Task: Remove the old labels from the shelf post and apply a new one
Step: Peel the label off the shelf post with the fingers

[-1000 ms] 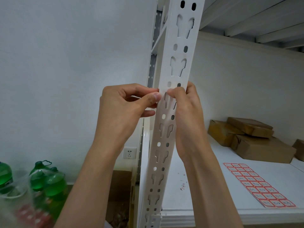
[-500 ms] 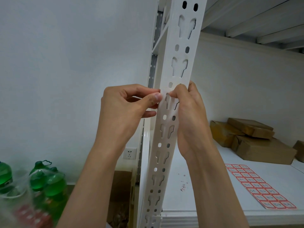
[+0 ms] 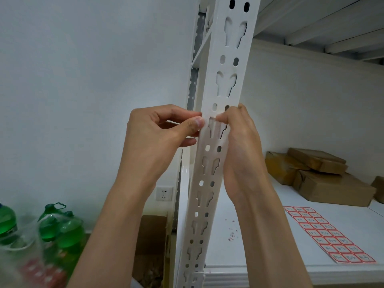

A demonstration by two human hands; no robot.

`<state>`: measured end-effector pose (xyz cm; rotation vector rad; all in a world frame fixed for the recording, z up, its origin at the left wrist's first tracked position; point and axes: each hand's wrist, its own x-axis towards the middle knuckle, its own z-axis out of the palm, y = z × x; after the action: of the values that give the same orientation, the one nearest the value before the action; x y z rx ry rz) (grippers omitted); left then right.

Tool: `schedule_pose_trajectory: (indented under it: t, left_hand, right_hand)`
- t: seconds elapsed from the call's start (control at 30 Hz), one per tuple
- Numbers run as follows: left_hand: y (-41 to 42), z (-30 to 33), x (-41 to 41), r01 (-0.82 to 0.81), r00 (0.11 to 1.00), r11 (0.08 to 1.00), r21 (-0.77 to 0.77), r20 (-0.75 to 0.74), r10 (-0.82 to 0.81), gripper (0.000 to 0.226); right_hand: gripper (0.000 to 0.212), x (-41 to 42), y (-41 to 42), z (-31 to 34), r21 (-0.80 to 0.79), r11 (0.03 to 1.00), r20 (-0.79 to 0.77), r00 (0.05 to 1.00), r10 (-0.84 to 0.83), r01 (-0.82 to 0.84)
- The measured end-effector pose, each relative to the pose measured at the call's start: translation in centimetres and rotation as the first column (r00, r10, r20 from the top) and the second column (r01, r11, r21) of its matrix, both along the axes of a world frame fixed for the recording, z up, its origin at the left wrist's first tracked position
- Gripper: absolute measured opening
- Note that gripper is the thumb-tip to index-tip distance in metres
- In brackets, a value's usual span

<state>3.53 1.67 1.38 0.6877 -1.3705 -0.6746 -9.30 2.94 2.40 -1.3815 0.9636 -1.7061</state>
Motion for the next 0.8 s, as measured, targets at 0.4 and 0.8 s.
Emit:
schedule_pose_trajectory:
  t: [0.4,0.8]
  left_hand:
    - [0.3,0.2,-4.0,-0.125,0.991,0.992,-0.021,0.053,0.126,0.023]
    - [0.3,0.9,-5.1,-0.152,0.988,0.988,-0.028,0.014,0.152,0.011]
  right_hand:
    - [0.041,-0.5,0.0,-0.4,-0.054,0.968,0.237,0.939,0.251,-0.245]
    - [0.023,-0.3,-0.3,-0.4,-0.003,0.975,0.219,0.951,0.216,-0.221]
